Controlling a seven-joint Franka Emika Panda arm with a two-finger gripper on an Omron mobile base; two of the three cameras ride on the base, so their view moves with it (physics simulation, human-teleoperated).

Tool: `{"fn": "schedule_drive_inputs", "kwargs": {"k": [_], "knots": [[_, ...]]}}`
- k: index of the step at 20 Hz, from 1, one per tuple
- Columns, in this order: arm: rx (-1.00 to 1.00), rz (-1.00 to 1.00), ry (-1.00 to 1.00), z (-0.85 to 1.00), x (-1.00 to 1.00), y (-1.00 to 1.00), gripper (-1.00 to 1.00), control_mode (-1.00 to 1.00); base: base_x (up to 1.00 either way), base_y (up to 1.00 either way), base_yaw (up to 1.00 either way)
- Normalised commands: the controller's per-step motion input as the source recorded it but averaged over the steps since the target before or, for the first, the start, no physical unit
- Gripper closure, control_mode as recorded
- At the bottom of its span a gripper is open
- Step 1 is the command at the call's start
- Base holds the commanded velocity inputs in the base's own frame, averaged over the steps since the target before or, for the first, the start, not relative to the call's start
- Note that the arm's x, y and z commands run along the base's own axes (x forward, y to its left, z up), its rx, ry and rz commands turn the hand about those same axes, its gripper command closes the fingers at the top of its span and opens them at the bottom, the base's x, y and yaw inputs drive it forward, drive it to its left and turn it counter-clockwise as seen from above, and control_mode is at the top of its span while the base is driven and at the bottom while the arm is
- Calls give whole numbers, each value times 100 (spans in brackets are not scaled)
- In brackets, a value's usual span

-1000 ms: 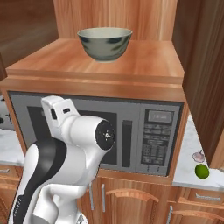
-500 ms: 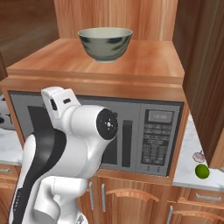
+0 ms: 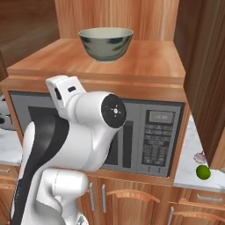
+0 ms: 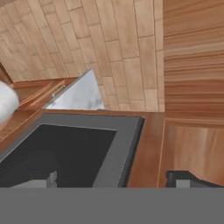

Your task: Open the cabinet. Place the bowl and condiment on the counter. Then place the lime and garlic on the cutting board.

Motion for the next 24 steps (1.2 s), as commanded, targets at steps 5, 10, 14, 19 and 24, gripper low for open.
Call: {"fn": "schedule_drive_inputs", "kwargs": {"k": [5, 10, 14, 19, 24], "knots": [[-1, -7, -10, 23, 2, -17, -100, -100, 0, 0, 0], [-1, -7, -8, 17, 15, -7, -100, -100, 0, 0, 0], [-1, -8, -8, 19, 19, 0, -100, -100, 0, 0, 0], [-1, -7, -8, 17, 22, -3, -100, -100, 0, 0, 0], [0, -5, -7, 23, 21, -9, -100, -100, 0, 0, 0]]}}
